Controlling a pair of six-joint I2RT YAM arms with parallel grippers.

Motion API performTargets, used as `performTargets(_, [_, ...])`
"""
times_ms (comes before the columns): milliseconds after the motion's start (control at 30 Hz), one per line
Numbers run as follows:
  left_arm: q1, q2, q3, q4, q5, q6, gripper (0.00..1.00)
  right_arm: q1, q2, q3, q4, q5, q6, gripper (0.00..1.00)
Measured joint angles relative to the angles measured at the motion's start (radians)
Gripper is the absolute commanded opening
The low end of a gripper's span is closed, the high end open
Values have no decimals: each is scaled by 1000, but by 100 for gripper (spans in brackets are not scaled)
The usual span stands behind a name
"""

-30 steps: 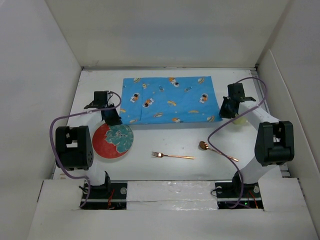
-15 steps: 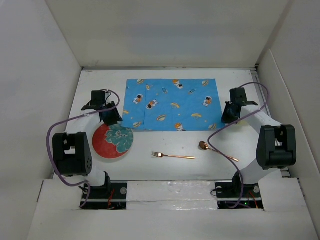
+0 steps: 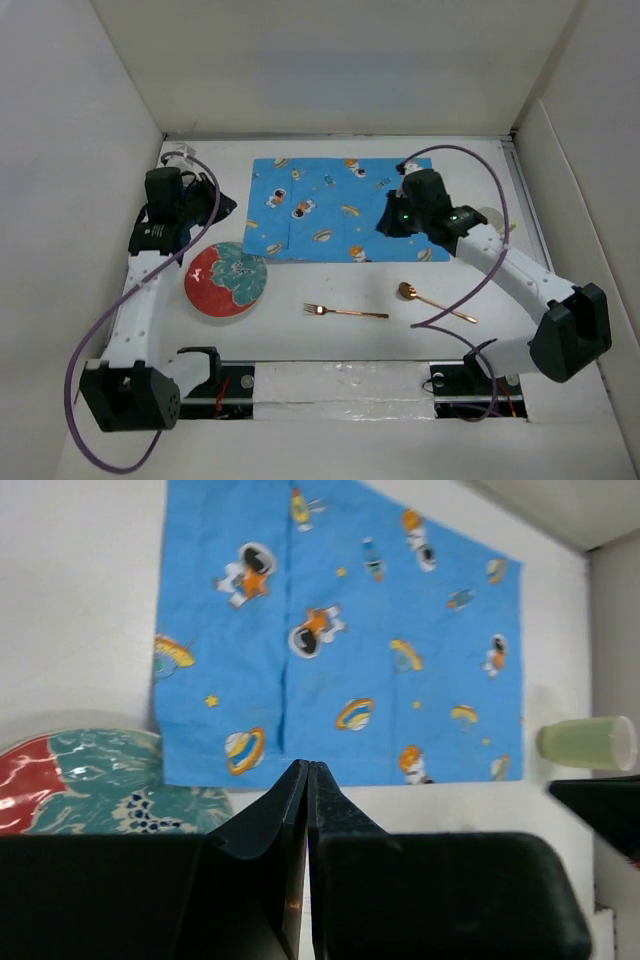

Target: Set the dinner table for one person

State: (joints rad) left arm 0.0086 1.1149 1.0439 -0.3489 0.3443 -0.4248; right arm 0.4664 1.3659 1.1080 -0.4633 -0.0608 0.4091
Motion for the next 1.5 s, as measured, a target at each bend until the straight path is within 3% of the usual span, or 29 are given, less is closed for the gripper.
performTargets(33, [0, -37, 2, -2, 13, -8, 0, 66, 7, -2, 45, -30, 29, 1])
performTargets(67, [0, -66, 4, -5, 26, -14, 0, 132, 26, -3, 93, -58, 58, 9])
performTargets(100, [-3, -90, 4, -7, 32, -20, 1, 192, 54, -3, 142, -84, 89, 20])
performTargets(133, [-14, -106, 4, -15, 32, -24, 7, 247, 92, 3, 182, -109, 116, 44])
performTargets(200, [-26, -122, -1, -19, 36, -31, 19, 335, 200, 43, 227, -136, 162, 59])
performTargets(400, [-74, -134, -19, -69, 58, -51, 25, 459, 514, 198, 319, -169, 269, 62])
performTargets(800, [-244, -119, 140, -109, -8, -25, 26, 511, 797, 348, 468, -164, 483, 55])
performTargets(900, [-293, -119, 147, -123, -37, -18, 26, 543, 853, 410, 489, -147, 522, 43])
performTargets(1033, [-349, -115, 154, -146, -63, -13, 26, 569, 923, 455, 547, -134, 610, 0])
performTargets(1233, [-394, -100, 249, -205, -142, 19, 26, 592, 949, 464, 636, -201, 685, 0])
performTargets(1333, [-394, -89, 343, -222, -201, 42, 26, 608, 940, 475, 611, -222, 647, 0])
performTargets(1500, [-394, -72, 480, -229, -295, 66, 35, 622, 835, 475, 492, -233, 535, 0])
